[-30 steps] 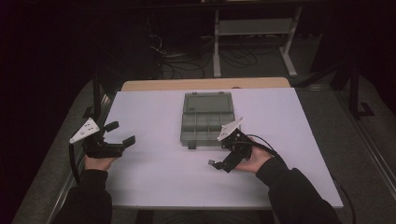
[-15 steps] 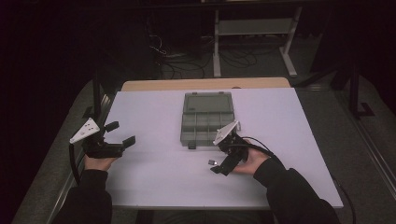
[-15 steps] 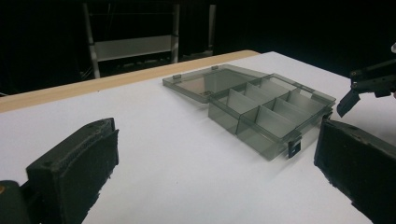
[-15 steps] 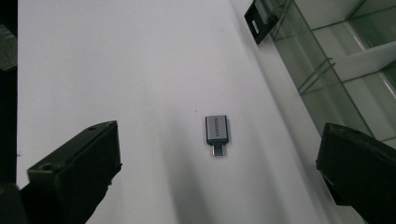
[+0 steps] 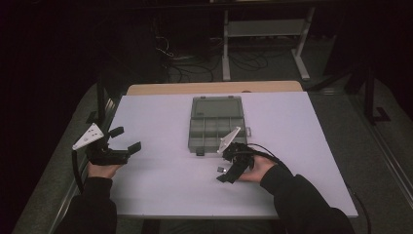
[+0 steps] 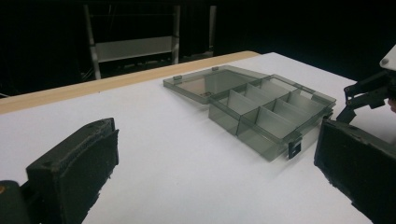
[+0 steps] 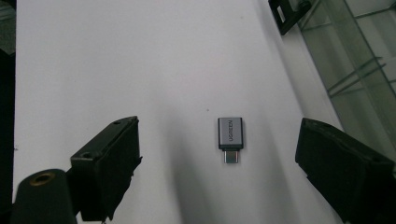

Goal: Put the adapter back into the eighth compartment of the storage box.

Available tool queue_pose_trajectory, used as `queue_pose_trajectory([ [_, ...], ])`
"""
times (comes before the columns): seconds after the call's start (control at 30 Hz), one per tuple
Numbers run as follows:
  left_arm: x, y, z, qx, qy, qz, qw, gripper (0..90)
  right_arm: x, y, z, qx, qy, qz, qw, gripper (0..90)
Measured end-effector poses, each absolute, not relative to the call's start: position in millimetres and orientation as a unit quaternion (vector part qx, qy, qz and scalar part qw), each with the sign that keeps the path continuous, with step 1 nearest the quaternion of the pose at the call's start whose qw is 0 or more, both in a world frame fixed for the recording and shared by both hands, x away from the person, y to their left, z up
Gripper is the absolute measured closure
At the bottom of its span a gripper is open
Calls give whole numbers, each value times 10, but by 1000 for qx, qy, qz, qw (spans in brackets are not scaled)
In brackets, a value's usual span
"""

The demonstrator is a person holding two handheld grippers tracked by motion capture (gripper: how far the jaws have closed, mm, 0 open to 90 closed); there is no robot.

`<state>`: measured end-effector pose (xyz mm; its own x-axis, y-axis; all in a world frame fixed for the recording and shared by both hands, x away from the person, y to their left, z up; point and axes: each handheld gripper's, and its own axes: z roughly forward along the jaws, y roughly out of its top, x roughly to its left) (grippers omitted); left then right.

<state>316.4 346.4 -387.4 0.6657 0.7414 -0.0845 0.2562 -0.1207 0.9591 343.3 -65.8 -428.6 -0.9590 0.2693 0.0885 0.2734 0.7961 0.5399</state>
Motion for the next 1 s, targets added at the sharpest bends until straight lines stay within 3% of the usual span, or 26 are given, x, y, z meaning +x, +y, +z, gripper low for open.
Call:
queue_pose_trajectory([
  [0.27, 3164, 3464, -3876, 717, 348, 214, 565, 0, 3466, -630, -4319, -139, -951, -275, 7, 212],
  [1.0, 3165, 3463, -3876, 717, 347, 215, 564, 0, 3532, -620, -4379, -122, -954, -275, -5, 588],
])
